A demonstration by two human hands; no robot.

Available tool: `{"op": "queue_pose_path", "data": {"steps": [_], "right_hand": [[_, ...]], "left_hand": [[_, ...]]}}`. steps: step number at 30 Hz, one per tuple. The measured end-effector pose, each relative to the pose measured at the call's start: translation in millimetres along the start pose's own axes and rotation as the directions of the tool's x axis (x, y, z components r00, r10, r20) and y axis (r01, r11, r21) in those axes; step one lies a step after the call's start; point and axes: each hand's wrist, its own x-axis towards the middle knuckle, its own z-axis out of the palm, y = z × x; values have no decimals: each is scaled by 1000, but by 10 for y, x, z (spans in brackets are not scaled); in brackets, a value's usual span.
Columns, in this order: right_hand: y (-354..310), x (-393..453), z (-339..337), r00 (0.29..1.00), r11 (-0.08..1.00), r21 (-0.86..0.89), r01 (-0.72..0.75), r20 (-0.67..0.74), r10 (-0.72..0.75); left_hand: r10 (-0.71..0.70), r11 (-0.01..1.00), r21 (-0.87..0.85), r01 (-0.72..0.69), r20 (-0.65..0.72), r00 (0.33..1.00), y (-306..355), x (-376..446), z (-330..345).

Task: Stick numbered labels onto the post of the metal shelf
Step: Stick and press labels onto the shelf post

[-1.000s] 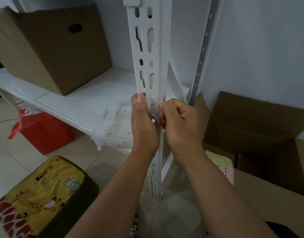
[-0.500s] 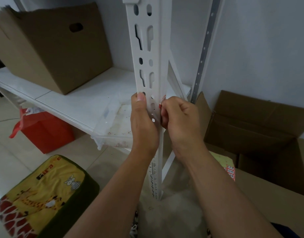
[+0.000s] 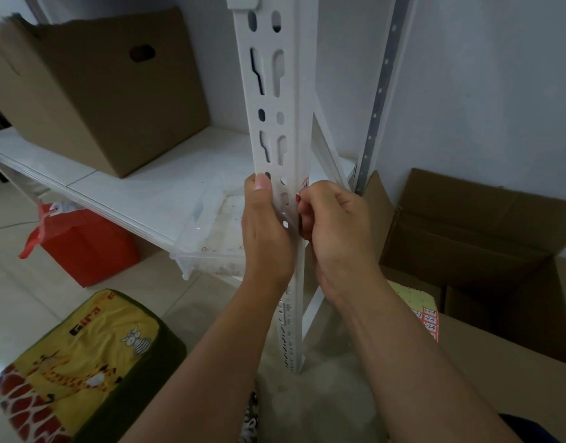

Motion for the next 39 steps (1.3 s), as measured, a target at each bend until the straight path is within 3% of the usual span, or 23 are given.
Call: {"op": "queue_pose_path", "data": {"steps": [5,9,18,25,30,36,39], "right_hand": [[-3,23,-24,999,999,12,-38,5,38],[10,-7,-85,988,959,239,-151,55,141],[-231,8,-127,982,984,-102,-146,108,156],[-242,46,-91,976,979,-7,-203,82,203],[-166,26,-20,990,990,10,-138,-3,138],[-51,20,-46,993,991,68,-115,25,114],[59,-46,-46,989,987,-69,145,-10,-146]], "left_hand": [[11,999,49,-11,2,1000,27,-15,-11],[20,996,92,-17,-31,999,52,-21,-38],[-21,999,28,20,26,999,89,-21,-59],[4,999,45,-4,0,1000,102,-16,-57],[12,999,52,-12,-9,1000,83,-8,-55],[8,999,34,-8,-7,1000,128,-42,-43],[17,999,48,-17,-9,1000,130,-38,-44]]}}
